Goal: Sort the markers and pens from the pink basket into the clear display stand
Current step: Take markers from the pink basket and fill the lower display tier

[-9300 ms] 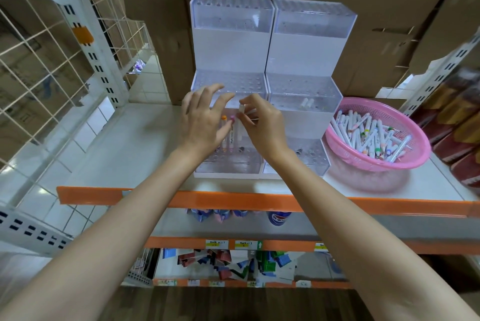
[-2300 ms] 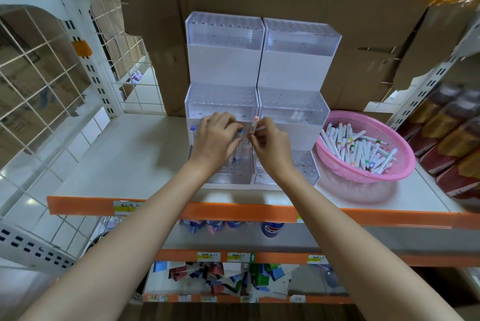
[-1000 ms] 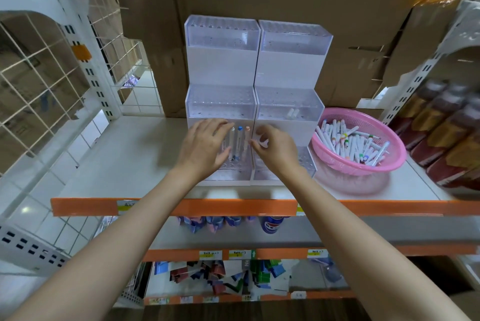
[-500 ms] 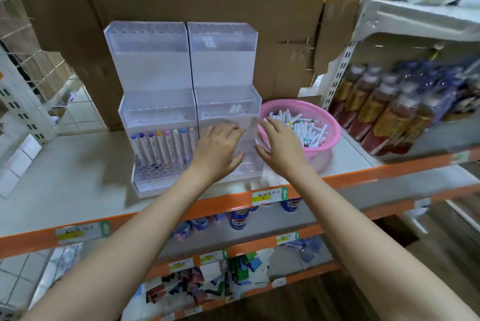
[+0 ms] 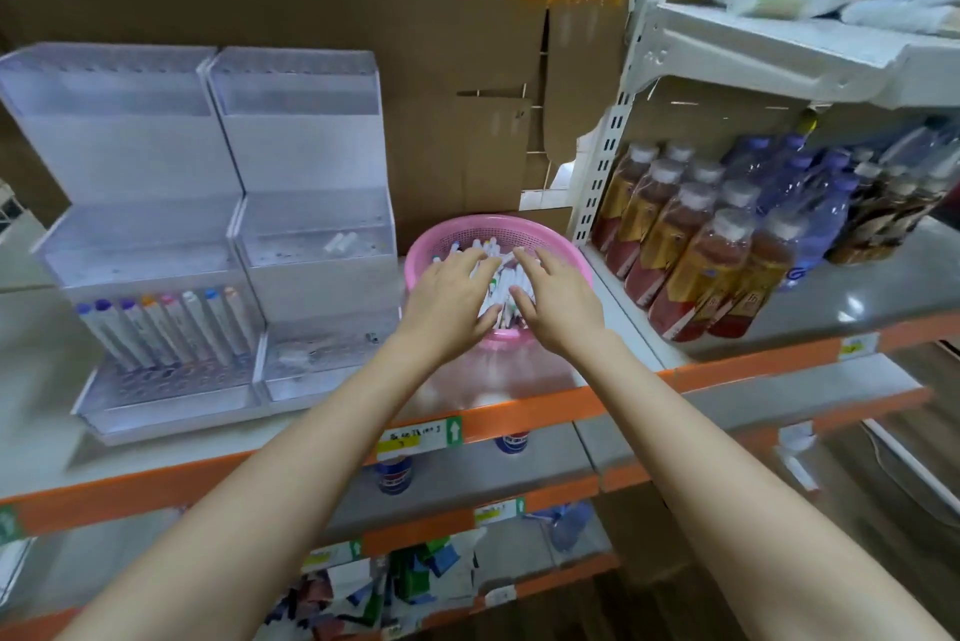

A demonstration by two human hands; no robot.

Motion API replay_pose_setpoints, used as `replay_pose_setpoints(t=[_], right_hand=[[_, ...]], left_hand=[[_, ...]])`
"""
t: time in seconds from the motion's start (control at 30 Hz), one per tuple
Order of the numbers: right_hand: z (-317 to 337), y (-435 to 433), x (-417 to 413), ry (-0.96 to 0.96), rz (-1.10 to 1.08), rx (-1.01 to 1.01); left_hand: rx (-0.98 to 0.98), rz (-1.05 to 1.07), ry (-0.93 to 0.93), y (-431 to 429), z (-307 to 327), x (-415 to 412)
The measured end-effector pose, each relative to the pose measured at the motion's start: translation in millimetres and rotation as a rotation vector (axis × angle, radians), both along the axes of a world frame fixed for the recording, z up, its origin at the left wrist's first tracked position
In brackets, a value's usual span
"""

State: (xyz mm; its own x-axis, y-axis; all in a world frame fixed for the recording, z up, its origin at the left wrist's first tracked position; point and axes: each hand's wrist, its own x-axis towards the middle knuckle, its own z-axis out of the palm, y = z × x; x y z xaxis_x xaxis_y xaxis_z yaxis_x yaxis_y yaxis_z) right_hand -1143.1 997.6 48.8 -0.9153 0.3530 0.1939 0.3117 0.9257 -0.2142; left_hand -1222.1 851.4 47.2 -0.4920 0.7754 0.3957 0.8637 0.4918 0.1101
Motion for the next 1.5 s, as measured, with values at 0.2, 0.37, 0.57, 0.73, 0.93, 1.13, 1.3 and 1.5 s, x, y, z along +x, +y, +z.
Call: replay_pose_setpoints(t=[0.2,0.37,0.57,0.73,0.93,1.13,1.3,1.5], right_hand=[[-11,39,-24,-0.137,0.005,-0.047],[-6,41,-44,-0.241,-0.021,0.096],[-4,39,-63,-0.306,-0.076,0.065],[-11,38,-67,-0.309,-0.067,0.027],[-13,35,-65,-0.203,-0.02,-0.138],[-13,23,-67,-0.226,0.032,-0.212],[-7,23,-70,-0.257,0.007,-0.231],[-7,22,-71,-0.17,0.012,-0.428]], left_hand=[[-0.218,0.25,-0.107,41,-3,-20],[-0.163,0.333,-0.214,51,-15,-34],[-0.081,0.285,-0.166,59,-23,-48],[-0.168,0.201,-0.117,68,-23,-52],[-0.074,0.232,-0.271,67,-22,-52],[-0.175,0.293,-0.454,57,-3,-43],[-0.226,0.289,-0.533,53,-6,-45],[-0.026,0.335,-0.606,54,-4,-41]])
